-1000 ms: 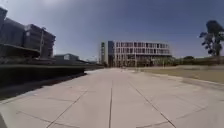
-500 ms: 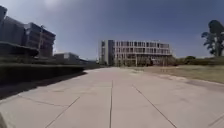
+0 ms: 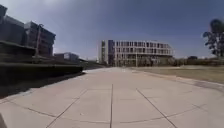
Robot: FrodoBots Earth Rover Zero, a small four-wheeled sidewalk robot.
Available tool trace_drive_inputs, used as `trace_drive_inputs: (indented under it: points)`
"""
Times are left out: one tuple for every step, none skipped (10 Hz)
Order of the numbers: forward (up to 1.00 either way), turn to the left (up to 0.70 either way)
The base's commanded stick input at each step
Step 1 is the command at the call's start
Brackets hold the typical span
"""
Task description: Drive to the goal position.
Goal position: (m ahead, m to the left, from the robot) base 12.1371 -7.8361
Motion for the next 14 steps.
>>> trace_drive_inputs:
  points:
    - [0.70, 0.00]
    - [0.70, 0.00]
    - [0.70, 0.00]
    - [0.70, 0.00]
    - [0.70, 0.00]
    - [0.70, 0.00]
    - [0.70, 0.00]
    - [0.70, 0.00]
    - [0.70, 0.00]
    - [0.70, 0.00]
    - [0.70, 0.00]
    - [0.70, 0.00]
    - [0.70, 0.00]
    - [0.70, 0.00]
